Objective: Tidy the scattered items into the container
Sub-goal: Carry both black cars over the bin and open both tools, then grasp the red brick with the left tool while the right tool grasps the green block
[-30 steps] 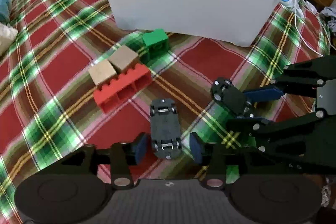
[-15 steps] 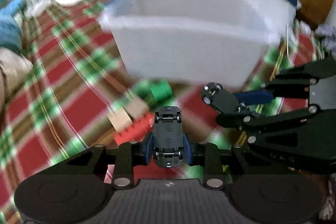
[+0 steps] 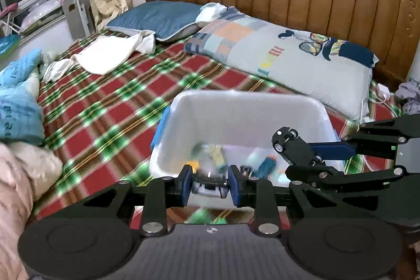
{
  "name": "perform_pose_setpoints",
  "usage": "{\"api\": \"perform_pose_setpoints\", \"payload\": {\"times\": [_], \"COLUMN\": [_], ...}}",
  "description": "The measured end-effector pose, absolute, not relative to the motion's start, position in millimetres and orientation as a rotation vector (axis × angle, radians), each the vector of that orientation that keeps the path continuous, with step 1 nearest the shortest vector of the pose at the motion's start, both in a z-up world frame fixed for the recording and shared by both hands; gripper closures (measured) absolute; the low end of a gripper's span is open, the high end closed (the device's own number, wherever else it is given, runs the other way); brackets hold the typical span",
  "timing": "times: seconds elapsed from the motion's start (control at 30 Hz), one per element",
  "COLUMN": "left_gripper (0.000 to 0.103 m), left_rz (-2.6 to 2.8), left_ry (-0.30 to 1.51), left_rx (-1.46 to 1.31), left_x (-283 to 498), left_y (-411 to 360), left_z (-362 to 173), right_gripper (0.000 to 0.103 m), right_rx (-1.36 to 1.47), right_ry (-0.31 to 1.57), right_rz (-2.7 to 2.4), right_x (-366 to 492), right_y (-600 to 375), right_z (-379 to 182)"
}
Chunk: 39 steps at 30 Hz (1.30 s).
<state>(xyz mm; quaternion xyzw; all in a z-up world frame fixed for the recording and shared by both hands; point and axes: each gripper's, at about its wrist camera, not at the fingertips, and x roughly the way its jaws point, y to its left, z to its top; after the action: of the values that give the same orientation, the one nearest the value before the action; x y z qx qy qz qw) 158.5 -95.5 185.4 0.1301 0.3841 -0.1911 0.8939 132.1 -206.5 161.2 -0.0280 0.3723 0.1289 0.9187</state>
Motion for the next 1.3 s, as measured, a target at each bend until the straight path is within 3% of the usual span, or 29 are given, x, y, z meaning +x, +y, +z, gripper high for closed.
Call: {"api": "perform_pose_setpoints", "payload": {"times": [0.47,0.5,0.57,0.67,1.2,1.3], "left_gripper": [0.07,0.067,0.058,0.043,0.028,0.02], "left_rz": [-0.413,-0.408,-0.394,-0.382,-0.303,-0.285], "left_ry": [0.818,0.829,0.836,0.834,0.821,0.826], "left_rx": [0.248,0.248,0.252,0.247,0.226,0.237], "left_x": [204.7,206.2,205.8,203.6,180.1,173.1], "left_y": [-139.4,-141.0,-142.3,-141.8,-89.4,-71.7], "left_z": [165.0,163.4,162.4,163.8,175.7,171.9], "right_gripper": [0.069,0.068,0.053,0.053,0.048,0.045], "right_rx": [-0.058,-0.06,-0.058,-0.066,-0.054,-0.08], "right_ry": [0.824,0.822,0.815,0.816,0.756,0.769], "right_rz": [0.196,0.189,0.182,0.183,0.287,0.357], "right_x": [155.6,154.6,153.3,152.9,130.3,124.5], "right_y": [-228.4,-229.3,-231.1,-233.0,-195.0,-178.0], "right_z": [136.7,136.4,137.0,136.0,152.1,147.3]}}
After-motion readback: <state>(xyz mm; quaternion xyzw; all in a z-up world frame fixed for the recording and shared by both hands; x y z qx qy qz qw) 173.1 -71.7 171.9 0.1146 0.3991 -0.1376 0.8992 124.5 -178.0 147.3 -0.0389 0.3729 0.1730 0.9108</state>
